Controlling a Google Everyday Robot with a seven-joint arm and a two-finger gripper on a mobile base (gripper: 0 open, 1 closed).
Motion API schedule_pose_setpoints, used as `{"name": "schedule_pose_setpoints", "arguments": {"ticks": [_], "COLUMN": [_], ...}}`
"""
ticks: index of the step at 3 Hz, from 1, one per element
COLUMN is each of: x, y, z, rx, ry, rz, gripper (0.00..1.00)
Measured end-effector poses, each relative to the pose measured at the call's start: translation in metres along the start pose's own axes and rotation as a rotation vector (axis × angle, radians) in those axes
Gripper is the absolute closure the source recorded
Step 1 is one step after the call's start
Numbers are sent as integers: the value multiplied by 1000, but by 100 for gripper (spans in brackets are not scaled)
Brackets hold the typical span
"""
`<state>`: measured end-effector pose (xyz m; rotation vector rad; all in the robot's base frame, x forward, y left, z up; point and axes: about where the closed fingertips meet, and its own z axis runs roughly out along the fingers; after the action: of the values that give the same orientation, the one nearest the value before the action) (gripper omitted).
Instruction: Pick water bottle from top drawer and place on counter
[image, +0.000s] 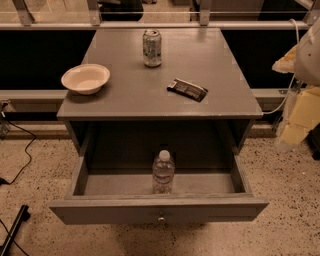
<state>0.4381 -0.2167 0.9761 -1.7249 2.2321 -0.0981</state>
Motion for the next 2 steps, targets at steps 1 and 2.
{"name": "schedule_pose_setpoints", "arguments": {"ticks": [1, 2], "x": [0, -4], "y": [0, 0], "z": [0, 8], "rx": [0, -6], "ry": [0, -41], "rz": [0, -2], "gripper": [0, 0]}}
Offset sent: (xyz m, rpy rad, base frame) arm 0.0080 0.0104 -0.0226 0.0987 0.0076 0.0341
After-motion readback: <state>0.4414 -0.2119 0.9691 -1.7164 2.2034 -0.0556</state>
